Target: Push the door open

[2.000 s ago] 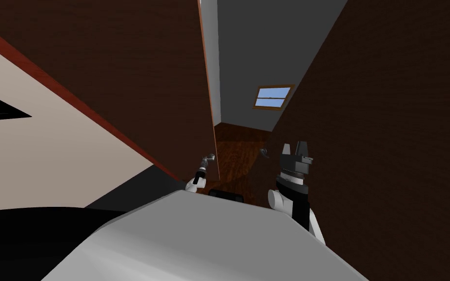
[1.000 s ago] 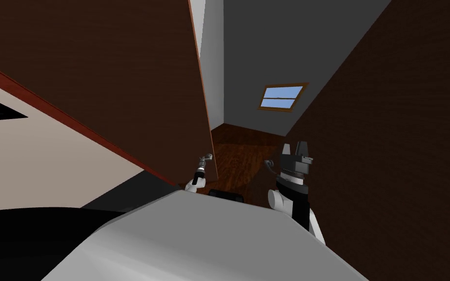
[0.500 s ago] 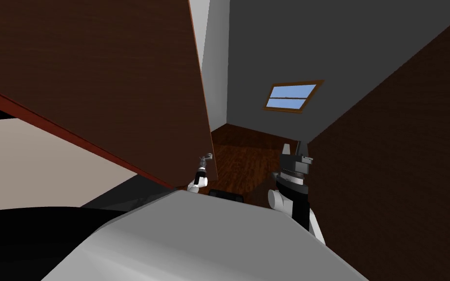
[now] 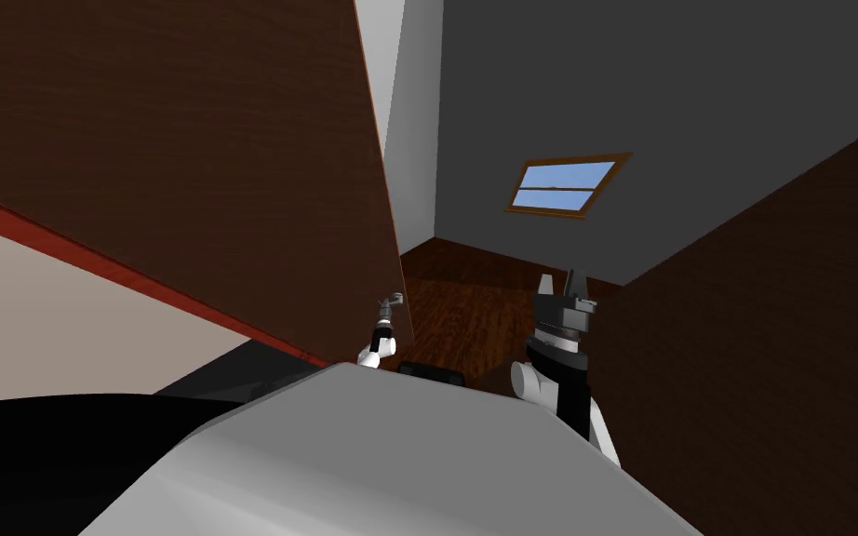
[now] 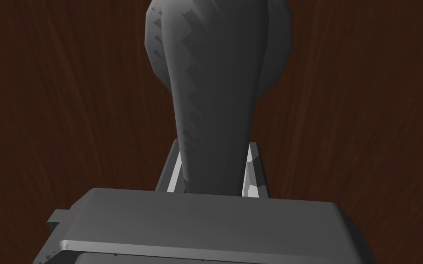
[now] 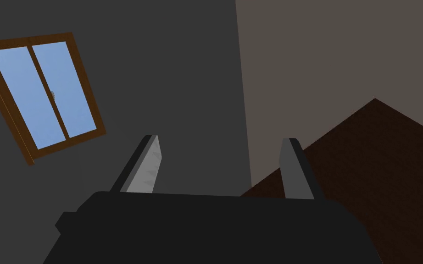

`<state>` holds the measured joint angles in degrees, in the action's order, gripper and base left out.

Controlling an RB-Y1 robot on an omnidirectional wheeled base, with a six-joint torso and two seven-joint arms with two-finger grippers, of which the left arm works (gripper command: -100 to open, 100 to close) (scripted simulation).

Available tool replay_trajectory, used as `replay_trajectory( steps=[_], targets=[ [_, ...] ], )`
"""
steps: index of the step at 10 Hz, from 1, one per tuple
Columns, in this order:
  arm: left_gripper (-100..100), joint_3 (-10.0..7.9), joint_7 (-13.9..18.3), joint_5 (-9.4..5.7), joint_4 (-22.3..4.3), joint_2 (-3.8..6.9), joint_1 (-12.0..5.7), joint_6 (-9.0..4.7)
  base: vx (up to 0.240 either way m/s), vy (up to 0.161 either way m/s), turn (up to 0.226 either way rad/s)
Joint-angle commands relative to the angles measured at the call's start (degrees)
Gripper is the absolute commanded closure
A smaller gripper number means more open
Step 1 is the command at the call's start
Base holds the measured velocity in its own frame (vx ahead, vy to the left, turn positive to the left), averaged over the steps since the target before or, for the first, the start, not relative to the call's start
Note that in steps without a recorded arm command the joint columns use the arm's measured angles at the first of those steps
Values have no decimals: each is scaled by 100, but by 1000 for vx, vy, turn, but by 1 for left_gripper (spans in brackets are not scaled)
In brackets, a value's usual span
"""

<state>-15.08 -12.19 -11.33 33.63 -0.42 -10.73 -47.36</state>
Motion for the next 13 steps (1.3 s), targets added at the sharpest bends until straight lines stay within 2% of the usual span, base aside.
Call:
replay_trajectory(
  steps=[1,2,5,6,7,8,11,12,13],
  targets=[
    [100,-30,-24,-9,173,50,42,29,80,10,13],
    [100,-164,-107,-93,182,141,37,8,171,-15,47],
    [100,-164,-107,-93,182,141,37,8,104,-5,12],
    [100,-286,-183,-169,191,149,33,-10,106,-11,3],
    [100,-317,-202,-188,193,141,32,-14,186,-29,50],
    [100,-378,-239,-225,198,111,30,-23,198,-47,63],
    [100,-572,-360,-346,212,-118,23,-52,218,-30,76],
    [100,-544,-349,-324,326,-83,132,41,90,-1,36],
    [100,-670,-398,-410,335,82,125,3,138,-14,30]
  ],
)
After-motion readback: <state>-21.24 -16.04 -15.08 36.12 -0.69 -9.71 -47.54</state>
